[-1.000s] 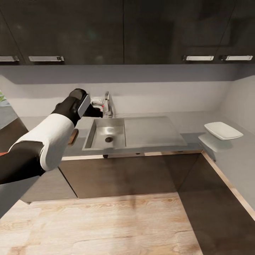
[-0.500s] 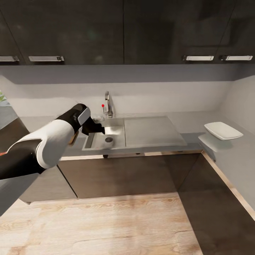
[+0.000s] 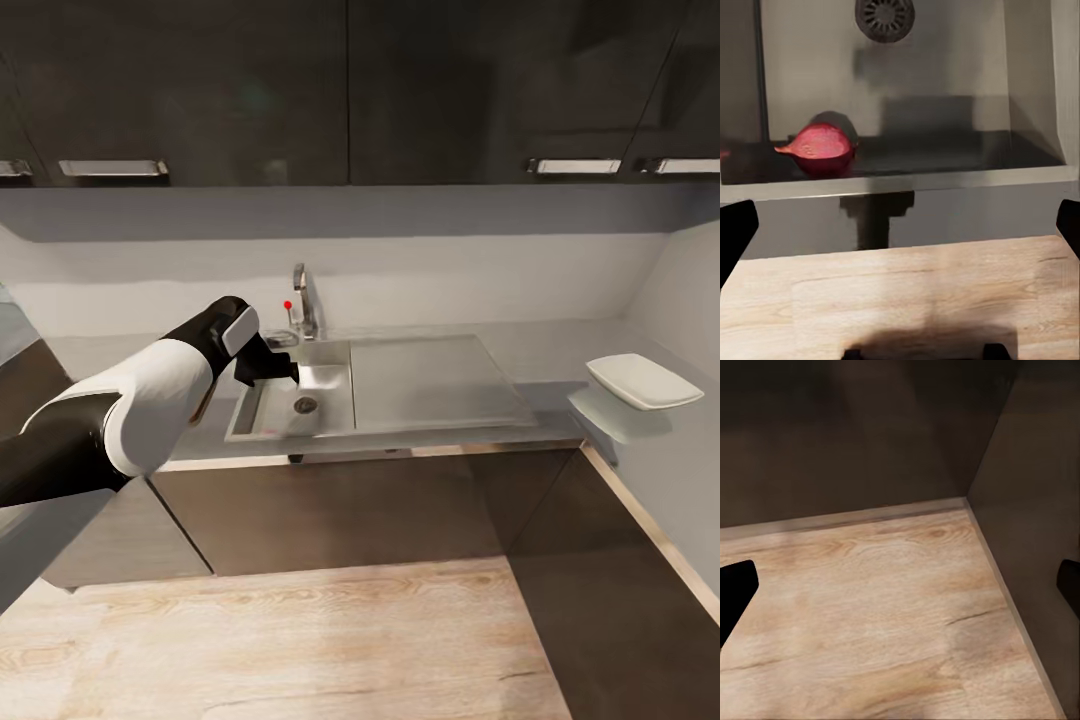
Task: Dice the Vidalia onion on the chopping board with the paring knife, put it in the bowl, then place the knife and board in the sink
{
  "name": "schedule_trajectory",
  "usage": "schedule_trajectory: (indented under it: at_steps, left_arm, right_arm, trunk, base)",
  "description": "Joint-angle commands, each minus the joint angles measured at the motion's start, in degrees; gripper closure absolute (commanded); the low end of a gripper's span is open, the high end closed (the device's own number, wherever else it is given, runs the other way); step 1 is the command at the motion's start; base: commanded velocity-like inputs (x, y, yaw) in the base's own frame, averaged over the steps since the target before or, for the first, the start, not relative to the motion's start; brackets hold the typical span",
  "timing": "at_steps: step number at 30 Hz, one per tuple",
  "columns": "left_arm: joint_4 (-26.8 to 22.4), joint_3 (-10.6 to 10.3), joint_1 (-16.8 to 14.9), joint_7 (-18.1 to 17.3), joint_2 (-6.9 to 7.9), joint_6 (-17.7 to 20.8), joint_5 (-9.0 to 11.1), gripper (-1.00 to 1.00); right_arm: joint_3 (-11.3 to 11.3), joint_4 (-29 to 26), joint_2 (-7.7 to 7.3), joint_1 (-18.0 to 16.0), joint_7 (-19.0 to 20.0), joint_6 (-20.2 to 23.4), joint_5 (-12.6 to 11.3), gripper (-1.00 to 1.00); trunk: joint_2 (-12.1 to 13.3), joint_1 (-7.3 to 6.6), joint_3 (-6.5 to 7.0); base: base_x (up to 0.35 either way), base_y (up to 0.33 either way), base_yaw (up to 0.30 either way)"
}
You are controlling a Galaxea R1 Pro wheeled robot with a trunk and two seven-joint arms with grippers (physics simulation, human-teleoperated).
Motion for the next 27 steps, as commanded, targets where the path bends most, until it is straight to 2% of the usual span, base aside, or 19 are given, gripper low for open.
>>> schedule_trajectory:
  at_steps: [1,11,16,27]
  left_arm:
    - [-0.1,0.5,0.0,0.5,-0.04,0.2,0.2,-1.00]
    - [0.1,0.2,-0.1,0.6,0.02,0.1,0.1,-1.00]
    - [3.1,0.0,-0.1,0.7,0.04,-0.2,-0.2,-1.00]
    - [9.6,-1.0,0.1,0.9,0.15,-0.5,-0.4,-1.00]
  right_arm:
    - [-0.4,0.0,0.01,0.0,-0.3,-0.1,0.6,-1.00]
    - [-0.4,0.1,0.01,0.0,-0.3,-0.1,0.6,-1.00]
    - [-0.4,0.1,0.01,0.0,-0.3,-0.1,0.6,-1.00]
    - [-0.4,0.1,0.01,0.0,-0.3,-0.1,0.6,-1.00]
  trunk:
    - [-0.1,0.06,-0.11]
    - [-0.1,0.06,-0.11]
    - [-0.1,0.06,-0.11]
    - [-0.1,0.06,-0.11]
  base:
    - [0.309,0.000,0.000]
    - [0.316,0.000,0.000]
    - [0.299,0.000,0.000]
    - [0.052,0.000,0.000]
